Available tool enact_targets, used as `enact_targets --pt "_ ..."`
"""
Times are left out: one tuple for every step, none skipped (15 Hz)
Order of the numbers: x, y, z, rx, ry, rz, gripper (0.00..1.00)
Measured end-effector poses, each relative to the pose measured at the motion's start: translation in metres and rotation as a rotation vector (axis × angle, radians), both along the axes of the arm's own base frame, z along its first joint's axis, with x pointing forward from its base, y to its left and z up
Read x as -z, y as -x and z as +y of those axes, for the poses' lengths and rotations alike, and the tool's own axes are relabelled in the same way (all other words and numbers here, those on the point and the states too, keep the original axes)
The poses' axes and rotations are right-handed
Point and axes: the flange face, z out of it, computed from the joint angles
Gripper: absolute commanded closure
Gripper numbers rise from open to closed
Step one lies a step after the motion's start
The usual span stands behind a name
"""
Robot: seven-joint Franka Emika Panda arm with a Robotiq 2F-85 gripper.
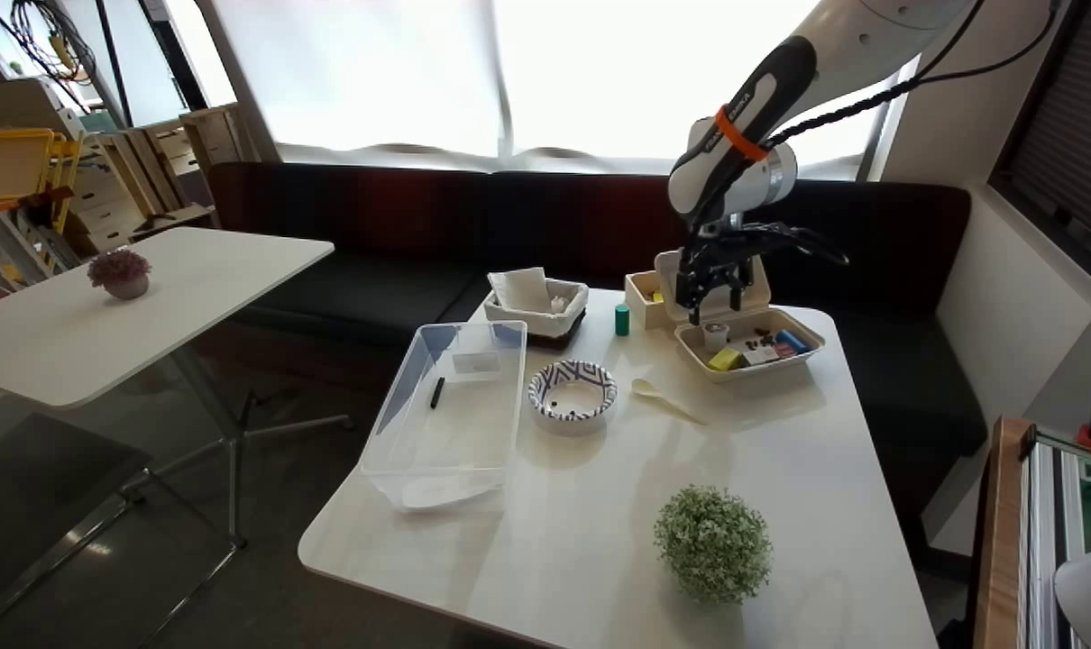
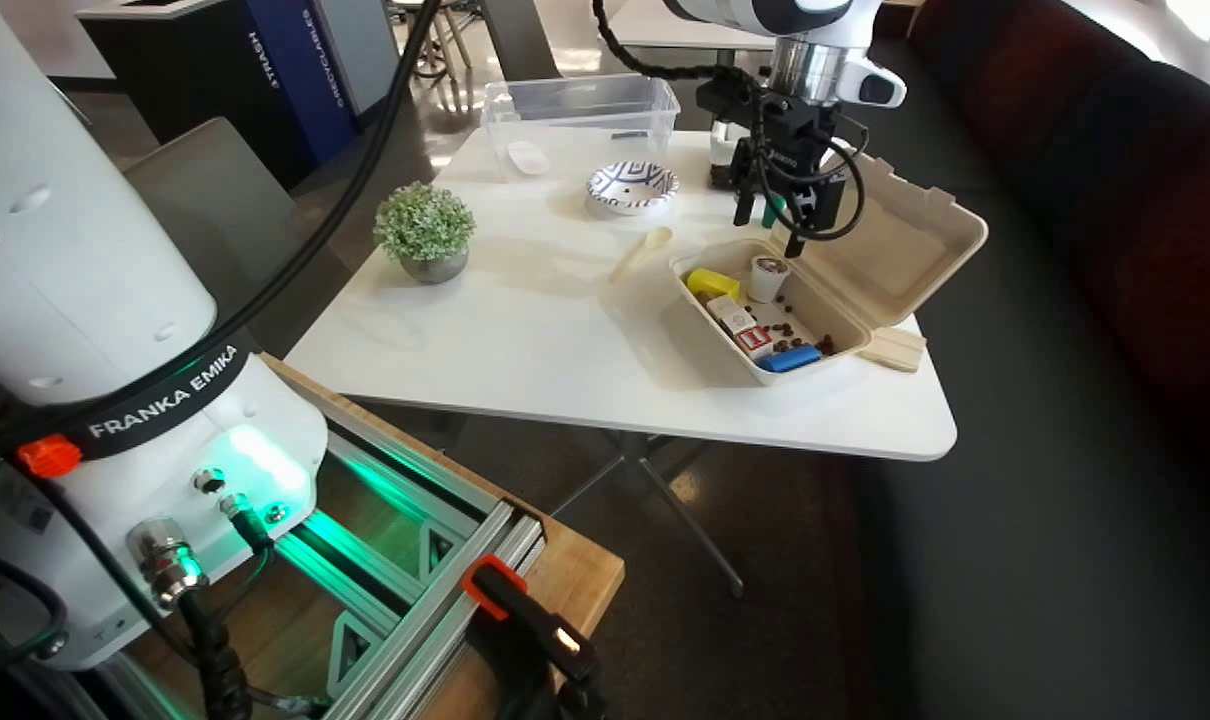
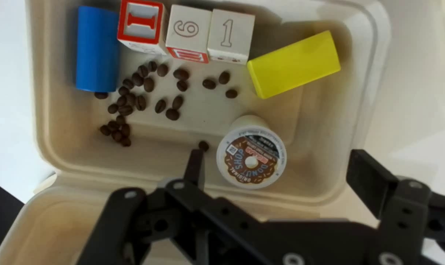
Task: Put the coffee pod on top of the green cylinder.
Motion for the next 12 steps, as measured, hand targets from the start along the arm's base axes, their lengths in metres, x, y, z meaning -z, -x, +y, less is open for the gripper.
enact_targets --pt "0.003 0.001 -0.002 0.002 -0.003 0.003 0.14" --pt "0.006 0.002 -0.003 0.006 -0.005 0.006 0.14" --pt "0.008 0.003 -0.006 0.008 -0.007 0.007 0.20" --pt "0.010 0.003 -0.008 0.011 -0.008 0.007 0.16" --pt "0.012 0.004 -0.010 0.014 -0.009 0.008 0.16" --pt "0.014 0.005 -0.012 0.016 -0.011 0.009 0.15" --pt "0.016 0.005 -0.014 0.019 -0.014 0.009 0.14" --pt "0.018 0.006 -0.016 0.021 -0.017 0.005 0.14" --pt "0.019 0.005 -0.017 0.020 -0.021 -0.003 0.15" --pt "0.021 0.005 -0.017 0.019 -0.022 -0.013 0.16" --pt "0.022 0.004 -0.018 0.019 -0.021 -0.022 0.17" --pt "0.023 0.004 -0.018 0.021 -0.022 -0.030 0.18"
